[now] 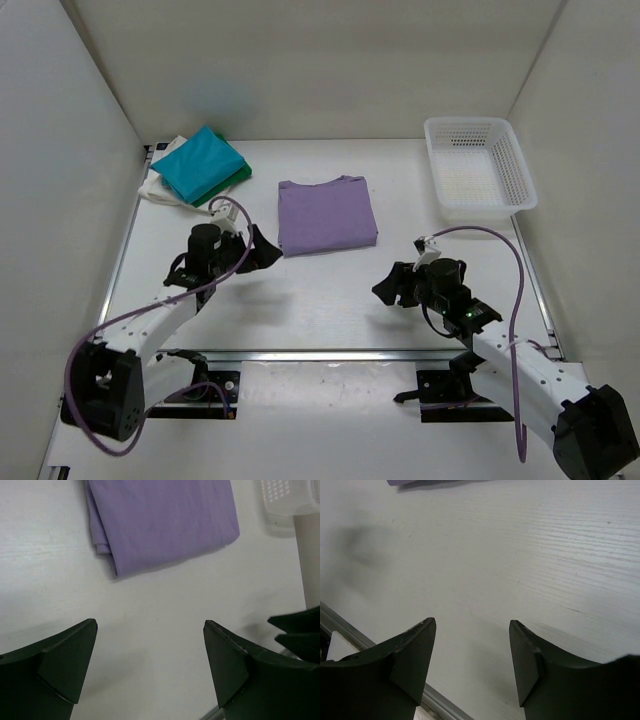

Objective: Fold and stack the t-shirts
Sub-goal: Put the neatly folded tshirt into the corner of the board with the left arm

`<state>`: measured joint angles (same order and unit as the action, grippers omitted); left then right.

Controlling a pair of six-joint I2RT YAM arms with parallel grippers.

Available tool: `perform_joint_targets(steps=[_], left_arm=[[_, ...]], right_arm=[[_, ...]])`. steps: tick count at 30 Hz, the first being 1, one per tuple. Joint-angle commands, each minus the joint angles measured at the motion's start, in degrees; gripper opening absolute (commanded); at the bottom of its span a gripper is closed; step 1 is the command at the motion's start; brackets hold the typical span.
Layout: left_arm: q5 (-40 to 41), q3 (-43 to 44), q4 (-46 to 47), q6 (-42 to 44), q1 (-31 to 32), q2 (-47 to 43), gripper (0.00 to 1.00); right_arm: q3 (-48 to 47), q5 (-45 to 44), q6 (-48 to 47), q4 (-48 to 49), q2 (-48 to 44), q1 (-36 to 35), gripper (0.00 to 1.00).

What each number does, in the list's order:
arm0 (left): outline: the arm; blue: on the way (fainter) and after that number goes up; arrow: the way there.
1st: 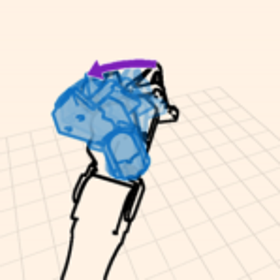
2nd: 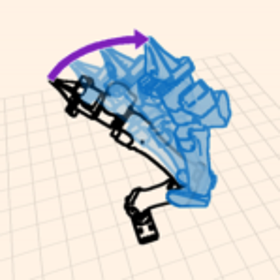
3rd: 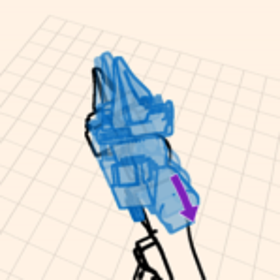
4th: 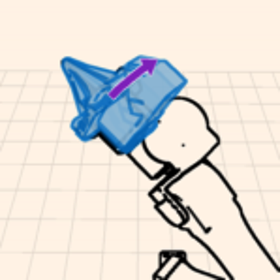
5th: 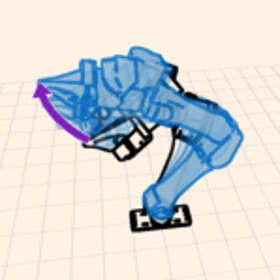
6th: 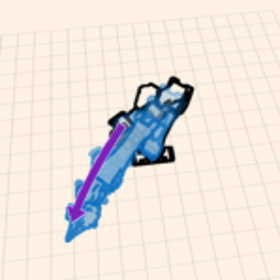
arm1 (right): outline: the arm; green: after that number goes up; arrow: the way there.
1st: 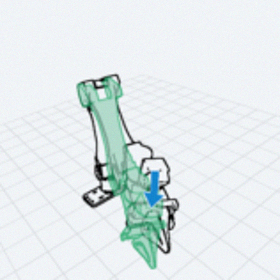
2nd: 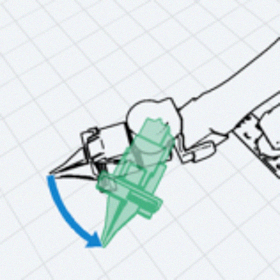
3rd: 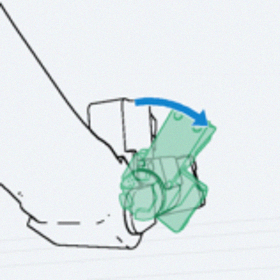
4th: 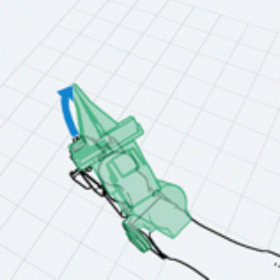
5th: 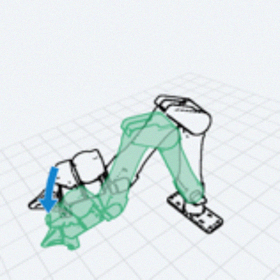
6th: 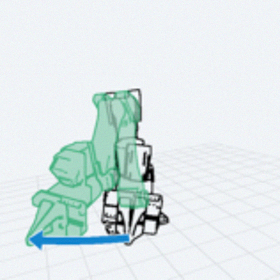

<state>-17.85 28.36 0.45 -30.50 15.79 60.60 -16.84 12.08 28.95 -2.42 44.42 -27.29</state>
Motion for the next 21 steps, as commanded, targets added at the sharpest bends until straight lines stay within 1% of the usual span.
perform_joint_targets(steps=[1, 2, 3, 4, 6, 7, 9, 10, 12, 14, 16, 18, 19, 20, 21], left_arm=[[-3.31, 2.49, 10.59, -1.48, -2.86, 8.20, 0.99], [-5.77, 3.97, 11.67, -2.45, -4.35, 13.01, 0.99], [-7.10, 5.03, 12.38, -1.94, -4.02, 17.84, 0.98], [-7.46, 7.56, 12.47, -2.10, -3.75, 20.32, 0.98], [-8.86, 12.48, 12.56, -1.75, -3.49, 28.75, 0.99], [-10.53, 13.38, 14.30, -2.10, -3.75, 31.14, 0.99], [-11.42, 16.36, 16.94, -3.86, -4.01, 37.02, 0.98], [-9.86, 17.42, 16.78, -3.52, -3.49, 38.53, 0.98], [-8.18, 24.07, 12.32, -0.98, -1.66, 45.62, 0.99], [-5.99, 29.89, 10.29, 0.79, -0.15, 49.77, 0.99], [-4.22, 32.71, 9.93, 1.23, 0.73, 52.93, 0.99], [-2.46, 37.62, 8.35, 2.28, 1.61, 57.24, 0.98], [-2.63, 38.95, 7.38, 2.72, 1.70, 58.65, 0.97], [-3.24, 40.27, 7.37, 2.64, 2.39, 60.24, 0.92], [-3.94, 40.81, 8.77, 1.60, 2.58, 61.38, 0.89]], right_arm=[[0.23, 0.31, 0.67, 1.89, -1.62, -0.31, 0.58], [0.40, 0.32, 0.58, 1.97, -2.23, -0.40, 0.58], [0.84, 0.58, 0.84, 1.98, -2.50, 0.04, 0.58], [0.84, 0.84, 1.28, 3.28, -2.24, 0.30, 0.58], [1.11, 2.25, 0.94, 3.12, -2.76, 0.92, 0.58], [0.93, 1.99, 0.93, 3.55, -2.50, 0.49, 0.58], [1.28, 2.07, 0.93, 3.64, -3.03, -0.57, 0.58], [1.46, 1.55, 1.19, 3.56, -3.38, -0.49, 0.57], [1.29, 1.72, 1.37, 3.38, -4.08, -0.92, 0.58], [1.63, 1.55, 1.81, 3.91, -4.43, -1.27, 0.57], [1.20, 2.07, 2.08, 3.74, -5.14, -0.75, 0.58], [0.50, 1.90, 1.55, 3.29, -5.66, -0.57, 0.58], [0.23, 2.33, 1.46, 2.69, -5.75, 0.12, 0.58], [0.14, 2.25, 1.20, 2.59, -5.67, 0.57, 0.58], [-0.21, 2.51, 0.85, 2.59, -5.40, 0.66, 0.58]])
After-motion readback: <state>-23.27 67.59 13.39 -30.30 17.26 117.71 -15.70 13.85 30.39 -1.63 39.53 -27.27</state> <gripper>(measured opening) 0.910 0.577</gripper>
